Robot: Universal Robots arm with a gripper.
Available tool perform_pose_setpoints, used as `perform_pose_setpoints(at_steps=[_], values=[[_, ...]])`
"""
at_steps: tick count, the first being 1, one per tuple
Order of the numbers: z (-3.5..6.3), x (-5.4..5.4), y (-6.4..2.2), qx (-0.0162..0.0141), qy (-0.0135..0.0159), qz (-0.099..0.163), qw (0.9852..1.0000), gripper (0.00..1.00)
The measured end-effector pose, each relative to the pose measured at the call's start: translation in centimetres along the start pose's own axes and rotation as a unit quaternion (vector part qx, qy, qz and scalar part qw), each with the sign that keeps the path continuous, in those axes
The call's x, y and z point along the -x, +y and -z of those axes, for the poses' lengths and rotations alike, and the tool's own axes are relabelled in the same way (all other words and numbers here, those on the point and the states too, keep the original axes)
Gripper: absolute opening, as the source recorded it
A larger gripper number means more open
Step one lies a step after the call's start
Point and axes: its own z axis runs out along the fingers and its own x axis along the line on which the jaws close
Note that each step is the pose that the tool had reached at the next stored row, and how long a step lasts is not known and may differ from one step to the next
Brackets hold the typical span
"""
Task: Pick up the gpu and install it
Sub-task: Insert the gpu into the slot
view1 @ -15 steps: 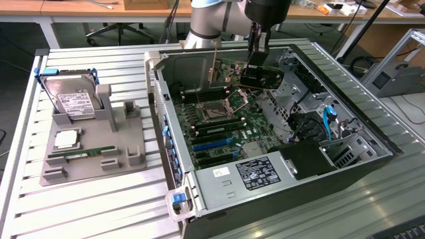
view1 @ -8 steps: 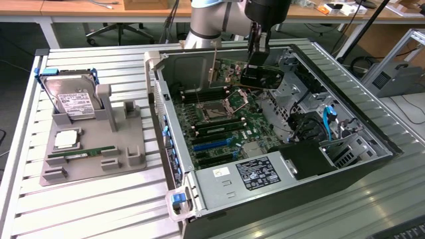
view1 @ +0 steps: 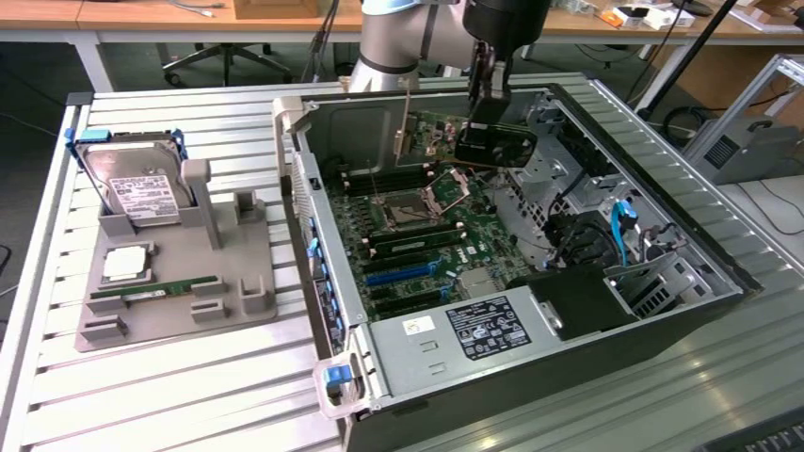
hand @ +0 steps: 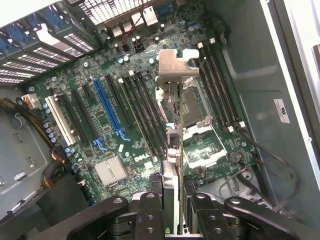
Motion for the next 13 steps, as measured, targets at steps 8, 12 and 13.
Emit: perform_pose_setpoints(at_steps=[8,12,13], values=[[0.0,0.0,0.0,0.0001,-0.0007,0.01,1.0,0.27],[0.0,0.0,0.0,0.0002,-0.001,0.014,0.9999,0.27],[0.0,0.0,0.0,0.0002,-0.0012,0.016,0.9999,0.27]])
